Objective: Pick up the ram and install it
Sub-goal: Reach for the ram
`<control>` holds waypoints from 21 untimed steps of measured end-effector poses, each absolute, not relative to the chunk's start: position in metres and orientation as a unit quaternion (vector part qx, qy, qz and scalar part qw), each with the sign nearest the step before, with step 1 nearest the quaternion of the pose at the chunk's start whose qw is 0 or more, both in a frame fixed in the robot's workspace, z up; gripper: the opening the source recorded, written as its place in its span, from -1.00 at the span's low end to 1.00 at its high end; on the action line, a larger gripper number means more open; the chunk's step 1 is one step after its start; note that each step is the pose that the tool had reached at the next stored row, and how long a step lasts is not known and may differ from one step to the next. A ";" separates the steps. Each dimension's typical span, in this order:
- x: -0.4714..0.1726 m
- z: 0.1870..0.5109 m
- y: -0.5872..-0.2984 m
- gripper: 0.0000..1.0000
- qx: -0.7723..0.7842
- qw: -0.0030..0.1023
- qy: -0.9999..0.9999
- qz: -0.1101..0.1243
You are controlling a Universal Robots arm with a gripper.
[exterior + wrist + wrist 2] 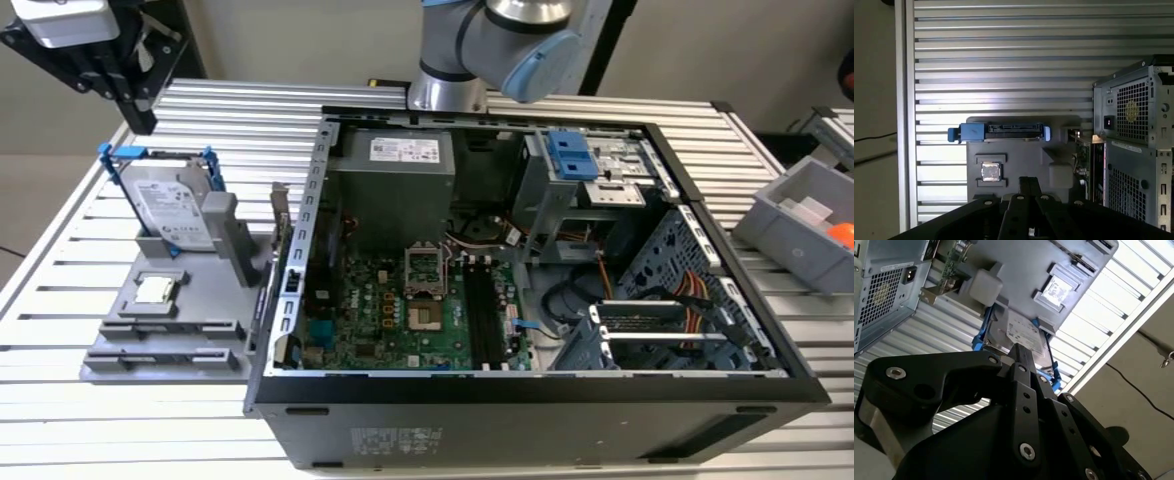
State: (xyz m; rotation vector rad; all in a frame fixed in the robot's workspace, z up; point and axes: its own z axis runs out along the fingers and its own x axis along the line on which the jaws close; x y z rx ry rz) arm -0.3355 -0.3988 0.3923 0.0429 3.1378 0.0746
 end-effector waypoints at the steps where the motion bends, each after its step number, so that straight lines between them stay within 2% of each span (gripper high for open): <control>1: -0.336 0.392 -0.399 -1.00 0.014 0.001 1.000 0.024; 21: -0.341 0.392 -0.409 -1.00 0.011 0.001 1.000 0.024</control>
